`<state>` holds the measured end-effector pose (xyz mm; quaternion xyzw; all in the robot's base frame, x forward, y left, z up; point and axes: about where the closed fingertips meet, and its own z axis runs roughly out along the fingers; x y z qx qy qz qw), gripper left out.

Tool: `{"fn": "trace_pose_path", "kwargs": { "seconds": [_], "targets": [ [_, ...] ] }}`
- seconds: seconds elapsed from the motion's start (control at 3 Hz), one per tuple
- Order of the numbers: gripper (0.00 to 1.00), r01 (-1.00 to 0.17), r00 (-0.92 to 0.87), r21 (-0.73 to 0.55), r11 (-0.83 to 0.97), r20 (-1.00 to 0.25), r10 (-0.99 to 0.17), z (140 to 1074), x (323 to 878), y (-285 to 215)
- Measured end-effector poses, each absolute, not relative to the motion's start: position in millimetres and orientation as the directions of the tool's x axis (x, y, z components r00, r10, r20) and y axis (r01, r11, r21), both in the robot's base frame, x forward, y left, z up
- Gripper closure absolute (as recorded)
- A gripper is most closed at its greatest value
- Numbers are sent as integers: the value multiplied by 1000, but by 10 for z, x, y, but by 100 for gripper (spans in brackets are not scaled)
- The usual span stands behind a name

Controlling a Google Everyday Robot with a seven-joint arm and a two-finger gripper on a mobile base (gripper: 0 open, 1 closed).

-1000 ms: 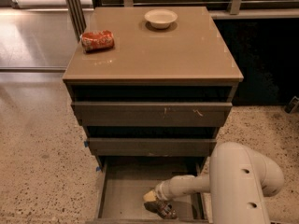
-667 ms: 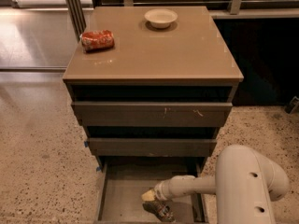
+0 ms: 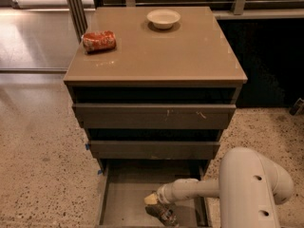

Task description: Place water bottle into bottom drawer

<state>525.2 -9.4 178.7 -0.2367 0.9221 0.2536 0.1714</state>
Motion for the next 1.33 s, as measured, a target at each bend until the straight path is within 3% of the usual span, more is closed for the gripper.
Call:
{"fn": "trace_pose_path", "kwargs": {
  "seconds": [0.67, 1.33],
  "targets": [
    [3, -524, -829, 387, 759, -436, -350, 1786, 5251, -94],
    [0, -524, -829, 387, 759, -436, -350, 1786, 5251, -94]
  ]
}}
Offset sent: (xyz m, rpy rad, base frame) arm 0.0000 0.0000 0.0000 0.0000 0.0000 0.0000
